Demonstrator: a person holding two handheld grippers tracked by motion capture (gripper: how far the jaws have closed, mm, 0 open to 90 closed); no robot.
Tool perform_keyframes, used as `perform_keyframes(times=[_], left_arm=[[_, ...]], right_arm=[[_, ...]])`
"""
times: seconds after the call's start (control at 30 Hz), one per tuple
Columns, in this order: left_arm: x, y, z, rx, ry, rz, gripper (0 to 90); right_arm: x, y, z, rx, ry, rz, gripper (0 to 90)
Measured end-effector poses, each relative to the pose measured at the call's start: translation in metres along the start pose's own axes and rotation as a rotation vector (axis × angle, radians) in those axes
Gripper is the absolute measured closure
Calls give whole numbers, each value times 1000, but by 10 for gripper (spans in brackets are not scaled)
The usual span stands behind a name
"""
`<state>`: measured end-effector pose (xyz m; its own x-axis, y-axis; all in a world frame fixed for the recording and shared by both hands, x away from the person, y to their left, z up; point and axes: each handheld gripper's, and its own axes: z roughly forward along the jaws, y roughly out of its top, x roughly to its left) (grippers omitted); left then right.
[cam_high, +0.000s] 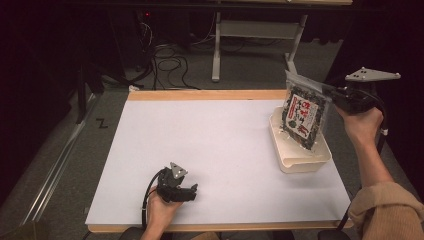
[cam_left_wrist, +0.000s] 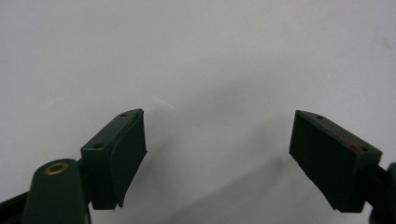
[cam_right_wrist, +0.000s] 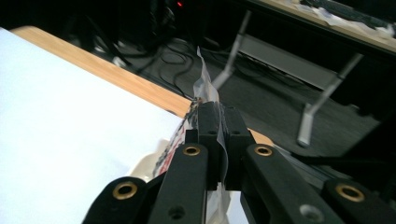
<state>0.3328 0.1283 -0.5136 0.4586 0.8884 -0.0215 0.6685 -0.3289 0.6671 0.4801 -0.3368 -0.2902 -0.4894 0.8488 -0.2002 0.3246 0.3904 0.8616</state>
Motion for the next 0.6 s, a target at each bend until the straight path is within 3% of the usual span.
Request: perform_keyframes(times=[0.17, 0.37, 0.6], left_arm=[[1, -1, 0, 1, 4, -4, 194], [2, 0, -1, -4, 3, -5, 194], [4, -2, -4, -15, 19, -25, 193]], right_arm=[[13, 2, -1, -9, 43, -39, 898], [23, 23, 11, 51, -19, -129, 900], [31, 44, 21, 40, -87, -215, 900]])
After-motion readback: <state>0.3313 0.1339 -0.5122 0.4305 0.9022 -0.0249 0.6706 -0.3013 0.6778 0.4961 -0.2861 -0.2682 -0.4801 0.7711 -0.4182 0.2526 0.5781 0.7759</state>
